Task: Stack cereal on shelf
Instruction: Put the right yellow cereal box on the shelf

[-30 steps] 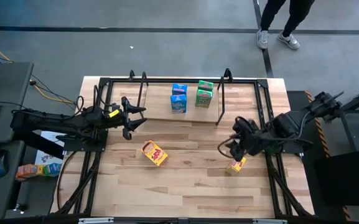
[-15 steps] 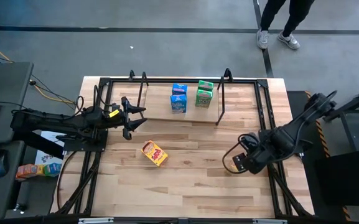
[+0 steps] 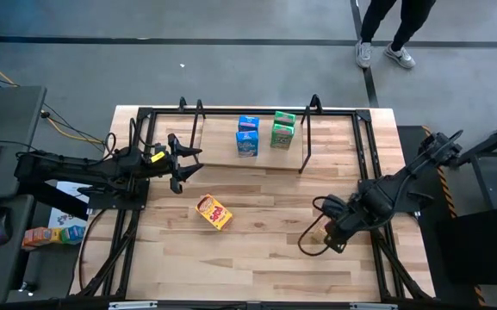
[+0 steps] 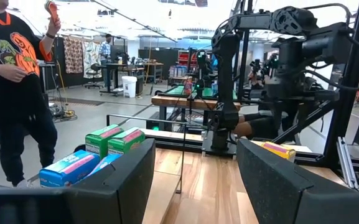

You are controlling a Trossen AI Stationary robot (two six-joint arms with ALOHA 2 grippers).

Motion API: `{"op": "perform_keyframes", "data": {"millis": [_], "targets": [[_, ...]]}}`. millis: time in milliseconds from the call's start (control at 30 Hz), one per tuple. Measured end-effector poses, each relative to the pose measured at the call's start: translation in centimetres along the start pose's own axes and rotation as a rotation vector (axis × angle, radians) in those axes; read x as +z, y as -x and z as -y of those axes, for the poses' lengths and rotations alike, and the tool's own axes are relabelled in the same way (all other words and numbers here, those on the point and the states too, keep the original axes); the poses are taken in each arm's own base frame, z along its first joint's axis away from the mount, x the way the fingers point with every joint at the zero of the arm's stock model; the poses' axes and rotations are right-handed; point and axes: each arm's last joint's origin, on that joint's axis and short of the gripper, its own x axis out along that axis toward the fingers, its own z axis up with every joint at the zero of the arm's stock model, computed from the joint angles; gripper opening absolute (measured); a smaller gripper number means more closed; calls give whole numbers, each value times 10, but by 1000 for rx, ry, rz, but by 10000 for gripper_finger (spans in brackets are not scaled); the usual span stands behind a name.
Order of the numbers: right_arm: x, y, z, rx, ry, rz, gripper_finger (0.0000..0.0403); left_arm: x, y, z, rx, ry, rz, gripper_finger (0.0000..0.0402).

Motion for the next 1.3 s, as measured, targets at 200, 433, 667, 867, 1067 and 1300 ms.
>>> {"op": "perform_keyframes", "data": {"millis": [200, 433, 667, 867, 1067, 1300], "targets": [[9, 0, 3, 9, 145, -18, 204, 0, 0, 0, 3, -1, 0, 218], [7, 1, 10, -29, 463, -96, 204, 0, 0, 0, 3, -10, 0, 218], [5, 1, 17, -76, 634, -148, 204, 0, 0, 0, 3, -10, -2, 218], [8, 1, 15, -96, 701, -70, 204, 0, 0, 0, 4, -10, -2, 218], [11, 0, 3, -71, 936, 88, 204, 0, 0, 0, 4, -11, -3, 218], [11, 0, 1, -49, 963, 95, 204, 0, 0, 0, 4, -12, -4, 218]]}}
